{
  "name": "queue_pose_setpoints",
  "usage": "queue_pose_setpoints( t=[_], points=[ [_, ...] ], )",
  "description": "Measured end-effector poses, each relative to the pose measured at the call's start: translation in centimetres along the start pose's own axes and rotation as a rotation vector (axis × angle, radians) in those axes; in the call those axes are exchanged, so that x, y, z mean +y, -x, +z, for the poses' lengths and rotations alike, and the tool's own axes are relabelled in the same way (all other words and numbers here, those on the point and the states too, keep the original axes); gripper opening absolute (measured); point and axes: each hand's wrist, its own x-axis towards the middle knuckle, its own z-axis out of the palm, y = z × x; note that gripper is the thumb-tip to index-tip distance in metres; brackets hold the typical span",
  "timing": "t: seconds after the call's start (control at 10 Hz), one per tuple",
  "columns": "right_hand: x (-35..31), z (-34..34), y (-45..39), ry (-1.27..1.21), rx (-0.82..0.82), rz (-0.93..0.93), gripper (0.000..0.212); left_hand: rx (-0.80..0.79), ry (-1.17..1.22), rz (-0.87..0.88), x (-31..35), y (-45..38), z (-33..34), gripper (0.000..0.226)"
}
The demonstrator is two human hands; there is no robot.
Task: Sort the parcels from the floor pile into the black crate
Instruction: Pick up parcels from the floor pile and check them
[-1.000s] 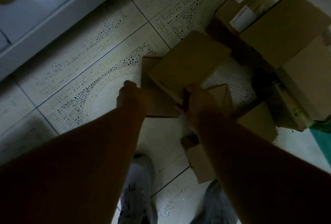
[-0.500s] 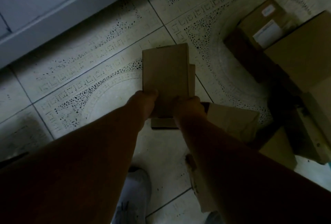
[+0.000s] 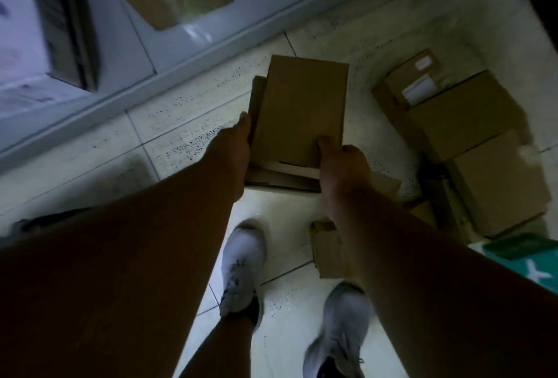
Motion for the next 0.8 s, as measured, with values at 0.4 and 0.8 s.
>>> queue_pose_setpoints(
  t=[0.4, 0.8],
  points=[
    [-4.6, -7.8, 14.5, -0.004, -0.156, -0.102, 0.03, 0.126, -0.235, 0.109, 1.6, 16.0, -6.9, 0.035],
    [-2.5, -5.1, 24.7, 0.24, -0.159, -0.5, 0.015, 0.447, -0.194, 0.058, -5.7, 22.7, -16.2, 0.03]
  ],
)
